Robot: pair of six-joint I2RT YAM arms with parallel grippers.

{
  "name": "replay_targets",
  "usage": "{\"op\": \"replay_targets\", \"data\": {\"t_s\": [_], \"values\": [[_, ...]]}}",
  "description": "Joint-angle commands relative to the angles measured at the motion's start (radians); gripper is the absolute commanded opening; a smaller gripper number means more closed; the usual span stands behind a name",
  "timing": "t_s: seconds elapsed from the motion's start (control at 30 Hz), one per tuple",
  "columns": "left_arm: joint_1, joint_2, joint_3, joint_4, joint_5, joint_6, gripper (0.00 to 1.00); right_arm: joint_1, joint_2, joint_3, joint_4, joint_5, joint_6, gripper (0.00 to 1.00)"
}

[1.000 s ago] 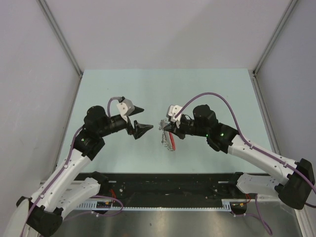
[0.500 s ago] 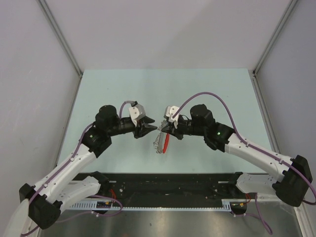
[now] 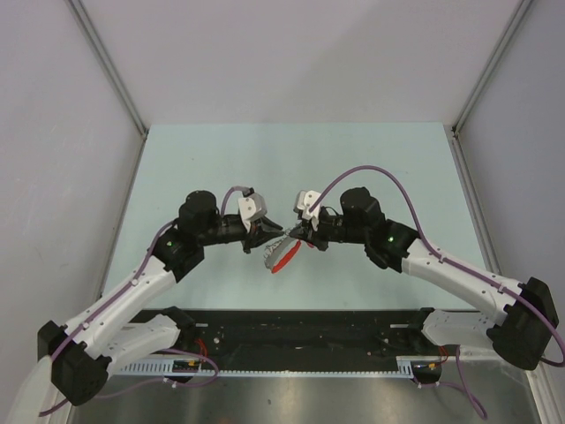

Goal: Put the keys on the keyring

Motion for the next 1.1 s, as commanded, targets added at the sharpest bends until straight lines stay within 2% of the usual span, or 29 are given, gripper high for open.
{"op": "replay_targets", "data": {"t_s": [0.0, 0.53, 0.67, 0.8, 1.07], "values": [[-0.011, -0.013, -0.012, -0.018, 0.053, 0.031, 0.17, -0.006, -0.019, 0.008, 0.070, -0.023, -0.003, 0.00], [-0.021, 0.044, -0.006, -0.012, 0.011, 0.002, 0.16, -0.003, -0.034, 0.008, 0.069, -0.041, -0.002, 0.00], [-0.022, 0.039, -0.013, 0.011, -0.045, -0.026, 0.24, -0.003, -0.036, 0.007, 0.066, -0.044, -0.003, 0.00], [-0.021, 0.039, -0.020, 0.026, -0.038, -0.038, 0.32, 0.000, -0.039, 0.008, 0.066, -0.047, -0.003, 0.00], [-0.022, 0.047, -0.021, 0.051, 0.027, -0.044, 0.36, 0.000, -0.042, 0.007, 0.067, -0.069, -0.005, 0.00]]}}
